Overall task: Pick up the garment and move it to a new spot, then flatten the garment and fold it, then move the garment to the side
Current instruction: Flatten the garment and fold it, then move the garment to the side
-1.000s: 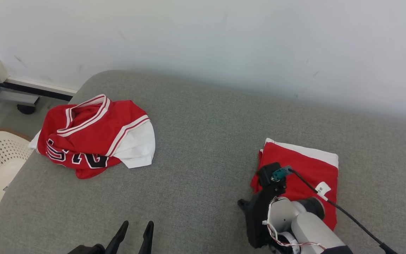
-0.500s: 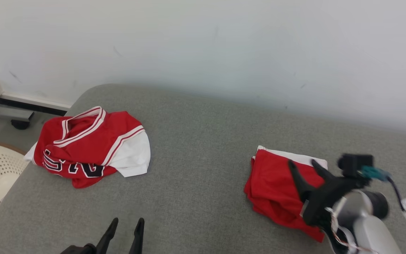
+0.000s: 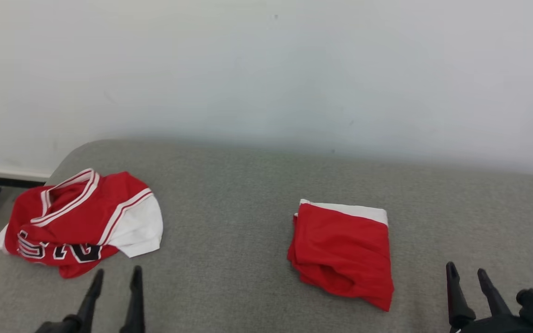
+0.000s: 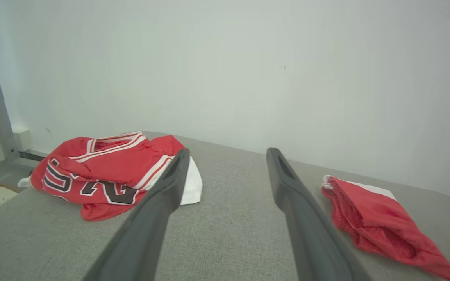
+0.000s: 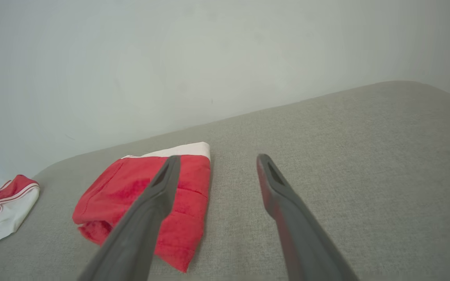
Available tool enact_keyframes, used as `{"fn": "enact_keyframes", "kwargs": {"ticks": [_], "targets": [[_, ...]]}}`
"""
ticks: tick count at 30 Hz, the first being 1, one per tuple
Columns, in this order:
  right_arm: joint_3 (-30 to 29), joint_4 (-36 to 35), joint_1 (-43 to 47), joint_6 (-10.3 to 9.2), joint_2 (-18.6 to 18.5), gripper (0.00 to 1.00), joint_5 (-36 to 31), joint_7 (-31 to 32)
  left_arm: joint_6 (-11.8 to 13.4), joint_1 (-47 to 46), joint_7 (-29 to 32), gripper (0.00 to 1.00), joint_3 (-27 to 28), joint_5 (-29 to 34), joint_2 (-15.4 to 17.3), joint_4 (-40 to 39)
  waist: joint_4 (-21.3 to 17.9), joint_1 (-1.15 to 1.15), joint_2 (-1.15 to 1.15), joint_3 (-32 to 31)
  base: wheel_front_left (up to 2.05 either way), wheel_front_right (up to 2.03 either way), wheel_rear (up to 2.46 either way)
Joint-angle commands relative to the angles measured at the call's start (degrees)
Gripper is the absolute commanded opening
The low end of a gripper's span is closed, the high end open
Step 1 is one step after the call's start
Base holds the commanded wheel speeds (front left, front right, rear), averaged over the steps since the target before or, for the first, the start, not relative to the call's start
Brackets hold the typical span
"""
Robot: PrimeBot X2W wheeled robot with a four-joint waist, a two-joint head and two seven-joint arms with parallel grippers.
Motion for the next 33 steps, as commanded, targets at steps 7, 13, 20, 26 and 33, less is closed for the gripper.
{"fn": "enact_keyframes", "kwargs": {"ticks": [7, 13, 20, 26, 33], "targets": [[3.22, 2.3, 1.75, -0.11, 0.07, 1.0, 1.98, -2.13, -3.26, 3.11, -0.2, 1.0, 8.75, 5.04, -5.63, -3.43, -5.28, 0.0, 0.0, -1.62, 0.0, 0.0, 0.0], [8.55, 4.3, 1.74, -0.11, 0.05, 1.0, -0.6, -2.46, -7.28, 6.5, -0.2, 1.0, 12.76, 10.6, -9.2, -1.25, -7.53, 0.0, 0.0, -1.68, 0.0, 0.0, 0.0], [11.04, 5.99, 1.84, -0.11, 0.04, 1.0, -4.04, -1.77, -6.51, 8.92, -0.16, 1.0, 13.26, 17.05, -8.9, 5.79, -8.84, 0.0, 0.0, -1.62, 0.0, 0.0, 0.0], [11.05, 5.65, 1.8, -0.11, 0.05, 1.0, -4.65, -1.01, -6.6, 7.85, 0.53, 1.0, 12.67, 17.35, -8.1, 7.01, -9.01, 0.0, 0.0, -1.42, 0.0, 0.0, 0.0], [11.41, 4.77, 1.76, -0.11, 0.05, 1.0, -3.05, -0.2, -9.49, 9.04, 0.22, 1.0, 14.28, 13.65, -7.14, 4.62, -8.46, 0.0, 0.0, -1.12, 0.0, 0.0, 0.0]]}}
